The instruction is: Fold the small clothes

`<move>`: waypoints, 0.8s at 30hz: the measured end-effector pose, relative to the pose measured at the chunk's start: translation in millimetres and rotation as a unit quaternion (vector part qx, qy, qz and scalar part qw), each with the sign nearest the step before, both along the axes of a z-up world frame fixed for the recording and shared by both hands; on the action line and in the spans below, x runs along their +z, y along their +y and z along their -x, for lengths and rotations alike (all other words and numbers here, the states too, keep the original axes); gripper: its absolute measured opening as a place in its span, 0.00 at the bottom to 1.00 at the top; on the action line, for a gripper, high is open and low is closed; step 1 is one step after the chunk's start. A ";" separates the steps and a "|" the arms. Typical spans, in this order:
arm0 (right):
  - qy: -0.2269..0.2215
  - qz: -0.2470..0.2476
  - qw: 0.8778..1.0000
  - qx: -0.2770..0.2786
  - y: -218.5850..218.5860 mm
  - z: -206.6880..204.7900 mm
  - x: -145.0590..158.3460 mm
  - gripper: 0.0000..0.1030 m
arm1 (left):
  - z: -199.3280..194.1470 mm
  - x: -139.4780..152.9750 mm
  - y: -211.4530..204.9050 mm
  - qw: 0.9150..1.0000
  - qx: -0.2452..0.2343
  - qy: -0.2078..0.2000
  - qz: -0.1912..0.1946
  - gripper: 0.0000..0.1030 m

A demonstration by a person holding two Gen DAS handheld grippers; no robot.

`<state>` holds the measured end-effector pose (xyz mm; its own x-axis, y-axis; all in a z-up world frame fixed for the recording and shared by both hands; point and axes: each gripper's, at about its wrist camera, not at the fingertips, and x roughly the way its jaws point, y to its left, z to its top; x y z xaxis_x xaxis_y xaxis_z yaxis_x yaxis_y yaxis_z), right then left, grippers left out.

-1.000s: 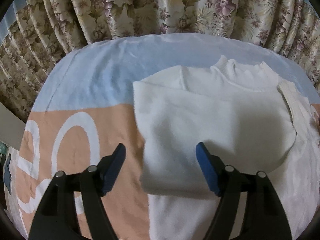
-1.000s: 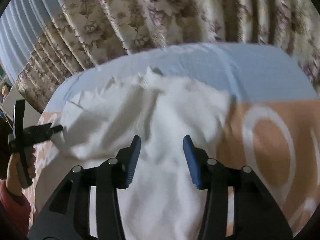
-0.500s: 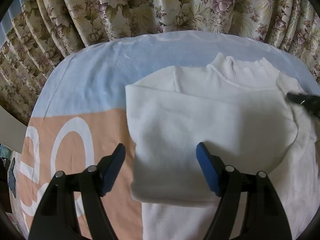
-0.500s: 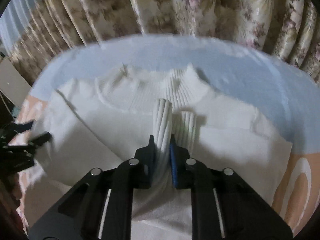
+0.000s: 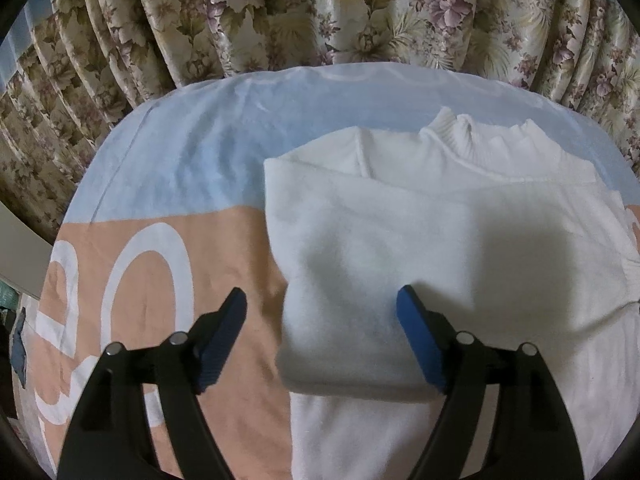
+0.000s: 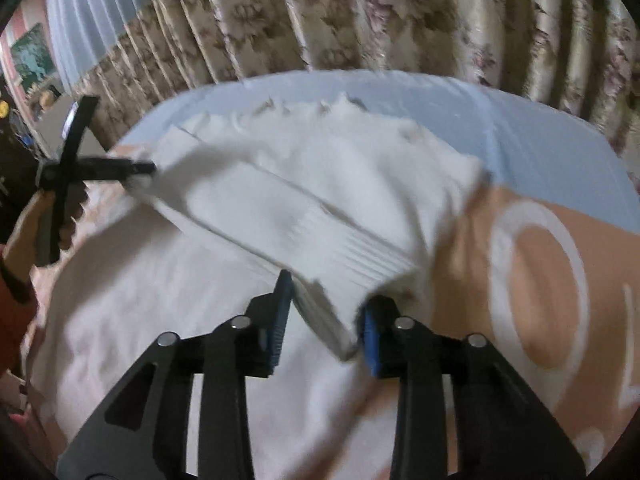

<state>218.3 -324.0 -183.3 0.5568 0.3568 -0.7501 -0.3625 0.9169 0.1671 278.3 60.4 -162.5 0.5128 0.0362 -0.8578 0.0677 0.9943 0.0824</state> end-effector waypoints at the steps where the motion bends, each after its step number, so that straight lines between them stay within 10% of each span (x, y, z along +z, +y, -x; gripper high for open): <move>1: -0.004 -0.005 1.000 -0.007 -3.1 2.4 2.3 0.35 | 0.1 0.1 -0.4 1.000 0.000 0.000 -0.002 0.76; 6: -0.005 -0.012 0.999 -0.051 -13.3 -10.7 6.7 0.49 | -0.5 -0.8 -2.1 1.000 0.002 0.000 -0.006 0.76; 12: 0.011 0.029 0.998 -0.056 -0.5 -27.0 -0.7 0.19 | -2.2 0.0 -1.4 1.000 0.002 0.002 -0.005 0.76; 20: -0.108 0.068 0.991 -0.050 19.3 -34.4 50.1 0.13 | -10.8 4.8 4.4 1.000 0.007 -0.010 -0.008 0.76; 24: -0.083 0.068 0.993 -0.054 18.7 -73.9 42.2 0.13 | -15.5 1.8 8.8 1.000 0.007 -0.012 -0.003 0.76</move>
<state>292.2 -305.3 -141.0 0.7063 0.1905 -0.6818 -0.2732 0.9618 -0.0143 293.7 69.2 -160.8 0.5332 0.0490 -0.8446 0.0506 0.9947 0.0897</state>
